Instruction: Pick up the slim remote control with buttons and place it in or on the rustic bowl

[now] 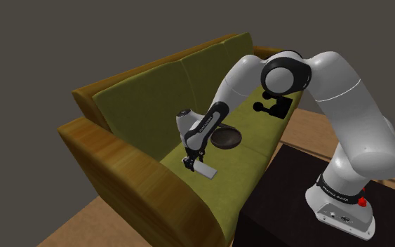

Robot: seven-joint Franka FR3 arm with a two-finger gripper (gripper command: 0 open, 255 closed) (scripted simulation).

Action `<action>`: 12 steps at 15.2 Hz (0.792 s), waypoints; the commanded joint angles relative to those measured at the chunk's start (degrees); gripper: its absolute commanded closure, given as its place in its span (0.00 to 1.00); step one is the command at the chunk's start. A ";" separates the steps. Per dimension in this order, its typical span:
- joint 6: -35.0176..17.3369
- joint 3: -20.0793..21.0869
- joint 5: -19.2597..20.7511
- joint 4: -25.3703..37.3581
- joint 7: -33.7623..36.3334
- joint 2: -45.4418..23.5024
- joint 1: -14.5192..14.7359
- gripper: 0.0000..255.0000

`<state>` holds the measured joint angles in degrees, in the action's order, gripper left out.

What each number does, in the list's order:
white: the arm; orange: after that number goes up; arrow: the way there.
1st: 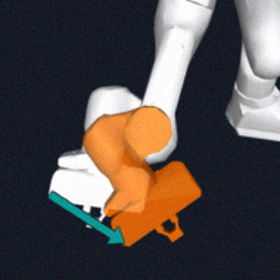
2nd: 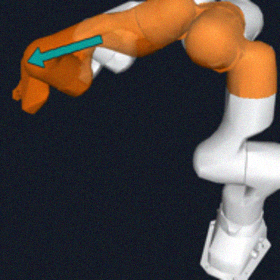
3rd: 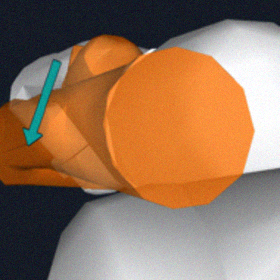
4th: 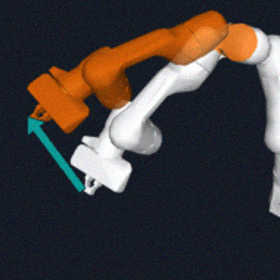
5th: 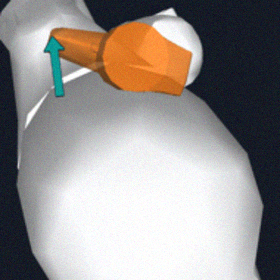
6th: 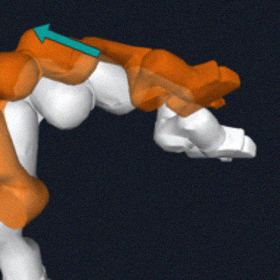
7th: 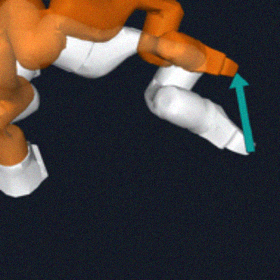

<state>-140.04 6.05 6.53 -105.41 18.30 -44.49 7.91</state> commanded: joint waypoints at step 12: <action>4.38 0.76 -0.75 -2.29 -0.41 6.69 -0.58 1.00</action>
<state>-136.33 6.70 5.89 -107.61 17.83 -38.56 7.30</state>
